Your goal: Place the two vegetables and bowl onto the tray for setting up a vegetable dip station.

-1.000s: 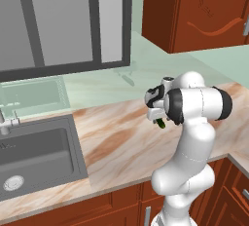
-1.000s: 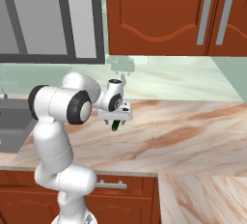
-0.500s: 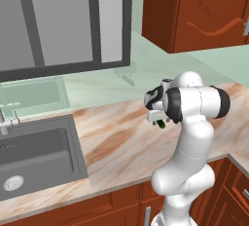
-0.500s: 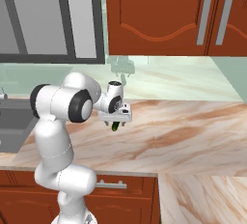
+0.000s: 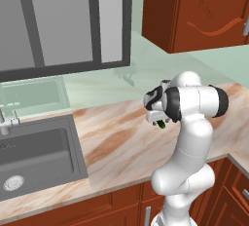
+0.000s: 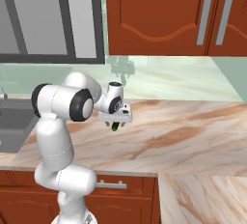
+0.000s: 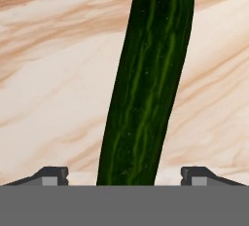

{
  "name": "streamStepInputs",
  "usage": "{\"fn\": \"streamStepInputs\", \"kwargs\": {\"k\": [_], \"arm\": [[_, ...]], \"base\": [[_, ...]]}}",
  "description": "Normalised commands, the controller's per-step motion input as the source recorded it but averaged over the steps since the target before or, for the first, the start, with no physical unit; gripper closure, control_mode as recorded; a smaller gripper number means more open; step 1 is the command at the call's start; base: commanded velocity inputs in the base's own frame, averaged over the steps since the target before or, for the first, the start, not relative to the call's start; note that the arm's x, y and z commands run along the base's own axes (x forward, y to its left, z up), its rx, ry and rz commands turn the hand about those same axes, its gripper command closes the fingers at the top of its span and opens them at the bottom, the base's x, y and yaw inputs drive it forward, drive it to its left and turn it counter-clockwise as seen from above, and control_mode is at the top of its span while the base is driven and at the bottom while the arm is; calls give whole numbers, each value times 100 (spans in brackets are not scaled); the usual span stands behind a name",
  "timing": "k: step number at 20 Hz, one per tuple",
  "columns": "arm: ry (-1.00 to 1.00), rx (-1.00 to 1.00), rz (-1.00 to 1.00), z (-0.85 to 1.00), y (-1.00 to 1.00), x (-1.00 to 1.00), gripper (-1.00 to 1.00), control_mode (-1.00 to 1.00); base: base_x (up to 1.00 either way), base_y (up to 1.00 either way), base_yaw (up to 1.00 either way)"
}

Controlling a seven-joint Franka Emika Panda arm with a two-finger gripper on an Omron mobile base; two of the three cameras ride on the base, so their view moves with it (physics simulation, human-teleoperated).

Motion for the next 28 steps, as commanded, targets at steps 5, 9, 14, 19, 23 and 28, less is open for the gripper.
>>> {"fn": "streamStepInputs", "kwargs": {"k": [5,9,14,19,23,28], "arm": [[0,0,0,-4,0,0,100,-100],[1,0,2,0,-1,0,100,-100],[0,0,10,16,0,-15,100,-100],[0,-1,18,34,0,-32,100,-100],[0,-1,20,38,0,-36,100,-100],[1,0,18,39,3,-36,100,-100]], "base": [[0,0,0],[0,0,0],[0,0,0],[0,0,0],[0,0,0],[0,0,0]]}}
